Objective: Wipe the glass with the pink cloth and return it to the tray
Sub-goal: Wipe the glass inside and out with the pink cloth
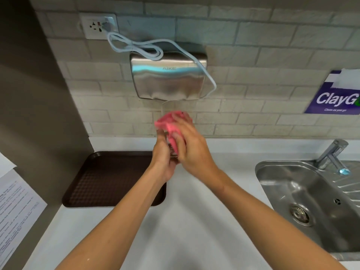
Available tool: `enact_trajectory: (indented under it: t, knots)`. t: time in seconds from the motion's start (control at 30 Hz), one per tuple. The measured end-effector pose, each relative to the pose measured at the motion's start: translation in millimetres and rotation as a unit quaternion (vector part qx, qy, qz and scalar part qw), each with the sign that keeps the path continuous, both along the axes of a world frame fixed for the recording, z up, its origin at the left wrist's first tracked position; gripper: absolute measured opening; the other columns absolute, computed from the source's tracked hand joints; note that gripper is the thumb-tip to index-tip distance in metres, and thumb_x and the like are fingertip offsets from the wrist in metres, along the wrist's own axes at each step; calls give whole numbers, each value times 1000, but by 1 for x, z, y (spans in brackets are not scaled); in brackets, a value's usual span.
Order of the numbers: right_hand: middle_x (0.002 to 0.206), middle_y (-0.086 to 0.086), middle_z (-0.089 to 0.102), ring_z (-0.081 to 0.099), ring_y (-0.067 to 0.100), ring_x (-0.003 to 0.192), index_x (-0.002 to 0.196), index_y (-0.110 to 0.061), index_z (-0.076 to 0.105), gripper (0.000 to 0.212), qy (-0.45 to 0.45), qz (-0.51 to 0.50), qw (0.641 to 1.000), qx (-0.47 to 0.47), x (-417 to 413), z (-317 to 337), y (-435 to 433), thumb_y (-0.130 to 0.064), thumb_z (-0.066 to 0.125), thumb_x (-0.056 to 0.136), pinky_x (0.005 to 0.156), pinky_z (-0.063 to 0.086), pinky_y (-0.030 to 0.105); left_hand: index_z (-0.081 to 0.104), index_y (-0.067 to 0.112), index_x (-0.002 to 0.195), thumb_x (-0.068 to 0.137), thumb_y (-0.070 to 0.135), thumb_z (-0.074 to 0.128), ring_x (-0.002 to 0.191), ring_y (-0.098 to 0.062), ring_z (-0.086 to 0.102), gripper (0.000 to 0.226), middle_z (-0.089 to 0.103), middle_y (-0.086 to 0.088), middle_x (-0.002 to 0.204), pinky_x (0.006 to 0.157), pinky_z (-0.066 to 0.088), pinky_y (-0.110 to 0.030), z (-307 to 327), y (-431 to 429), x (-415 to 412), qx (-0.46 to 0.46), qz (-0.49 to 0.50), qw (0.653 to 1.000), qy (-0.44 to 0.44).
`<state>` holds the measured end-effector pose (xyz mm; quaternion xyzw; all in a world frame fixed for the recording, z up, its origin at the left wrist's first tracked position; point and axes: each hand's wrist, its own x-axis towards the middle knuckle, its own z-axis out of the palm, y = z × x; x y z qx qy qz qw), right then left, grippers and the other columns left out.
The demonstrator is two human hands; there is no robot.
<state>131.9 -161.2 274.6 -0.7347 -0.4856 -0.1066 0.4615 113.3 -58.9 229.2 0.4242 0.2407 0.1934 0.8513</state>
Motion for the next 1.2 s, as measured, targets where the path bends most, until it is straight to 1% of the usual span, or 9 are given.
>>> enact_trajectory:
  t: [0.13, 0.33, 0.43, 0.63, 0.83, 0.93, 1.0, 1.1, 1.2]
  knots:
    - [159, 16, 54, 43, 29, 154, 154, -5, 50, 42, 74, -27, 996, 48, 26, 31, 11, -5, 43, 113, 123, 41, 48, 70, 19, 116, 105, 75, 28, 66, -24, 75, 71, 79, -11, 80, 59, 57, -34, 9, -9, -2, 28, -17, 999, 5]
    - [172, 1, 25, 5, 0, 163, 160, -4, 40, 48, 41, 19, 999, 10, -14, -28, -7, -5, 42, 112, 134, 10, 27, 73, 14, 129, 110, 64, 34, 110, -23, 80, 67, 80, -11, 127, 83, 65, -35, 12, 1, -7, -80, 3, 996, -37]
    - [172, 8, 28, 9, 17, 165, 159, -1, 42, 47, 38, 15, 999, -7, -5, -24, -4, -3, 44, 112, 135, 12, 36, 74, 19, 130, 111, 62, 35, 115, -22, 78, 61, 79, -9, 130, 88, 63, -35, 9, -2, -8, -51, 8, 998, -22]
    - [176, 8, 24, 19, 22, 164, 164, -9, 35, 50, 111, -25, 993, 23, 41, 26, 17, -16, 43, 115, 132, 23, 41, 69, 22, 120, 106, 73, 32, 63, -22, 76, 65, 80, -12, 84, 51, 56, -31, 19, -10, -1, 24, -27, 999, 10]
    - [176, 10, 22, 11, 23, 165, 162, -11, 39, 57, 31, 4, 997, -77, 7, -22, 9, -30, 43, 108, 135, 14, 46, 57, 23, 152, 114, 56, 31, 130, -11, 67, 56, 72, 7, 138, 94, 57, -23, 18, -6, -9, -52, 10, 998, -20]
    - [178, 5, 18, 13, 18, 165, 163, -17, 39, 56, 48, -15, 997, -60, 15, -21, 12, -33, 45, 110, 134, 16, 43, 62, 23, 147, 115, 51, 36, 127, -14, 70, 50, 73, 1, 136, 110, 53, -28, 14, -10, -9, -55, 18, 997, -43]
    - [179, -1, 11, 18, 17, 164, 165, -28, 35, 60, 105, -43, 993, -31, 28, -7, 19, -34, 56, 109, 131, 24, 35, 72, 24, 129, 111, 58, 41, 105, -23, 78, 49, 81, -4, 116, 90, 60, -39, 14, -12, -9, -2, -14, 1000, -7]
    - [176, -3, 19, 33, 21, 157, 166, -40, 27, 76, 220, -27, 975, 21, 46, 11, 29, -37, 68, 102, 122, 41, 37, 69, 20, 112, 108, 65, 41, 62, -25, 74, 52, 77, -11, 79, 48, 50, -27, 16, -9, -12, 39, -56, 997, 22]
    - [155, -1, 54, 69, 23, 122, 164, -47, 25, 83, 348, -11, 933, 92, 55, 20, 30, -44, 74, 96, 95, 64, 40, 65, 16, 113, 106, 71, 39, 60, -30, 74, 60, 78, -17, 82, 43, 49, -27, 14, -6, -16, 22, -77, 997, 15]
